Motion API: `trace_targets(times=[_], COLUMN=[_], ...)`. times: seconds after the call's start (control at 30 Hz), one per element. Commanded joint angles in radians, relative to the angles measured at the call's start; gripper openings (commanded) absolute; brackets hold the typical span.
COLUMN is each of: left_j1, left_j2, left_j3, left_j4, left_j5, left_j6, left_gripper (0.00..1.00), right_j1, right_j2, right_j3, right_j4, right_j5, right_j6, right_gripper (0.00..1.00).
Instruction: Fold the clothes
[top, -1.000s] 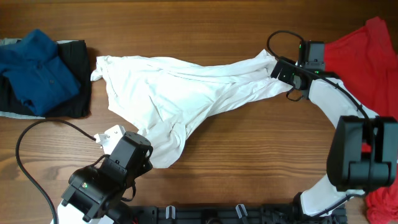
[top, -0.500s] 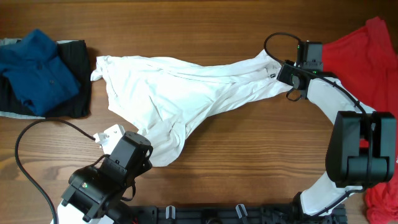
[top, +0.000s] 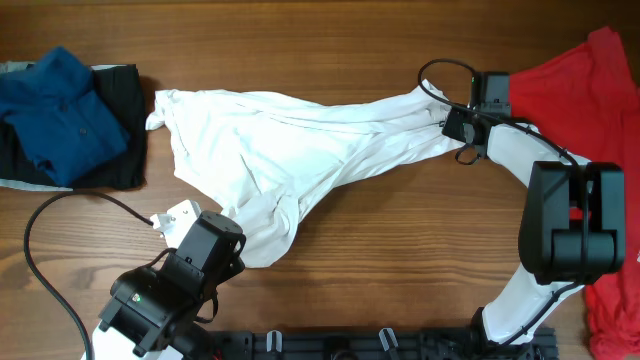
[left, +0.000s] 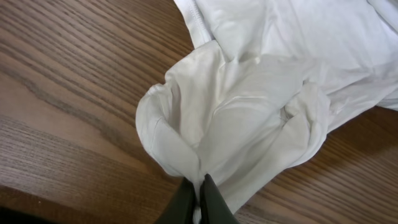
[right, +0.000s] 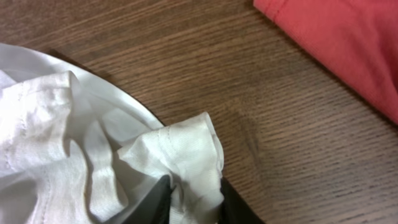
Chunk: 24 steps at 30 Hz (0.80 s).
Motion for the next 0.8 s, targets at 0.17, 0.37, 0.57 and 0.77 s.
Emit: trace_targets(times=[0.17,0.37,0.57,0.77], left_j1=[0.008,0.008,0.008,0.008], left_j2=[0.000,0.000,0.000,0.000], left_j3=[-0.001,-0.001,-0.001,-0.001], left_j4=[0.056,0.077,0.074,0.066], left_j5=[-0.048,-0.047,-0.046,-0.032], left_j6=[-0.013,-0.013,-0.013,-0.013], left_gripper=[0.04,0.04,0.04,0.04], right_j1=[-0.002,-0.002,-0.002,-0.002], right_j2=[-0.285,-0.474,-0.471,-0.469], right_j3=[0.006,0.005,-0.010,-0.011], right_j4=[-0.280,-0.770,-1.000,-0.967], right_j5=[0.200,0.064,0.065,0.023], right_j6=[0.002,0.089,0.132,0.065], right_gripper=[0.06,0.13,0.88,0.92])
